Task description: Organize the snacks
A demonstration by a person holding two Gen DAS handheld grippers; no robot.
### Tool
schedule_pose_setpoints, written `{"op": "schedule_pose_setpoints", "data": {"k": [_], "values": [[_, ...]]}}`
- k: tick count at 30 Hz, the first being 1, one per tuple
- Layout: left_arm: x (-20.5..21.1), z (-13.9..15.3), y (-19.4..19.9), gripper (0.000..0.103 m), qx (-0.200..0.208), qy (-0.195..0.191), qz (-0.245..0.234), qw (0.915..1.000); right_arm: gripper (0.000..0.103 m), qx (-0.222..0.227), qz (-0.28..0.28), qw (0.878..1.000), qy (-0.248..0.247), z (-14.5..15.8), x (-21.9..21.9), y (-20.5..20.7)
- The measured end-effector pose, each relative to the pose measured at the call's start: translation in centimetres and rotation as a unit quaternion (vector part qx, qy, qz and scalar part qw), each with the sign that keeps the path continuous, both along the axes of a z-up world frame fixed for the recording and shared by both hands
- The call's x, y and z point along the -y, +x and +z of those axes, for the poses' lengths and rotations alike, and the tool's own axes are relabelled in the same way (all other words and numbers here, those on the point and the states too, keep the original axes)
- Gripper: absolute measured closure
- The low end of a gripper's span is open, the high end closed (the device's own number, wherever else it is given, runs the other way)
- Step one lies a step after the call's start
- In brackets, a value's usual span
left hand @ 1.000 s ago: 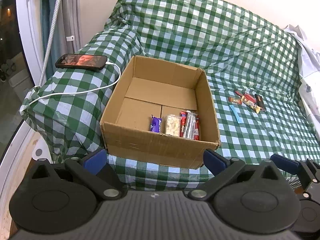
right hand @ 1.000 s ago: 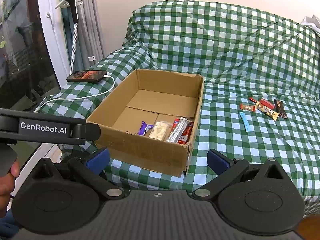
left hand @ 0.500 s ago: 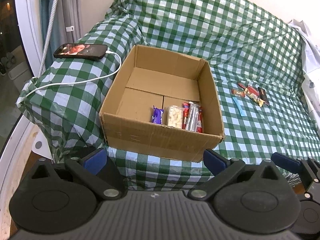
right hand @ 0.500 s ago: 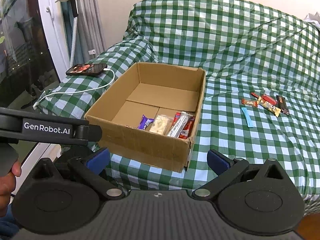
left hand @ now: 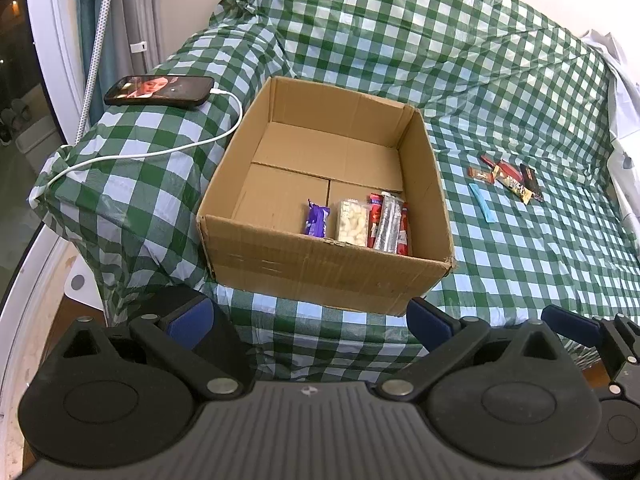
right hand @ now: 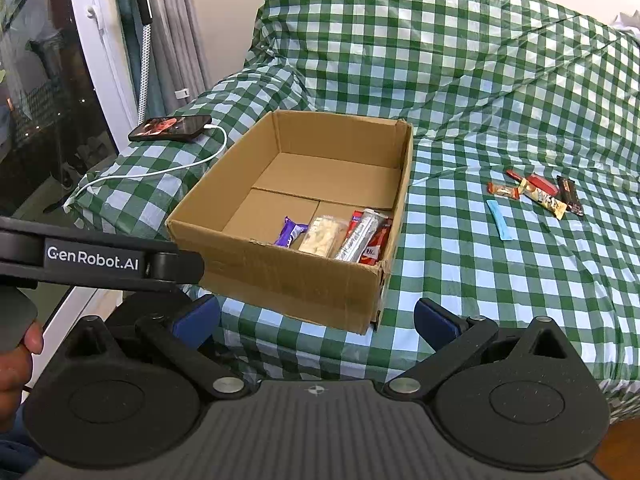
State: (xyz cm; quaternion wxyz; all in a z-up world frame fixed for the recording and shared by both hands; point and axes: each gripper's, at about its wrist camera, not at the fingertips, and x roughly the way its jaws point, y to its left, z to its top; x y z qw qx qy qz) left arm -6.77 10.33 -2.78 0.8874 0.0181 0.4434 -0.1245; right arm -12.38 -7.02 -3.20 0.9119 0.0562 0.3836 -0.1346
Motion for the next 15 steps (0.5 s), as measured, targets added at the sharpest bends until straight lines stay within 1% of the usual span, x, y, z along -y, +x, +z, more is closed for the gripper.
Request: {"op": "schedule_pose_setpoints", "data": {"k": [15], "values": [[0.25, -0.62, 0.38, 0.0, -0.014, 0.006, 0.001, 0.9999, 0.001, -0.017, -0.012, 0.999, 0.026, -1.06, 0.92, 0.17]]}}
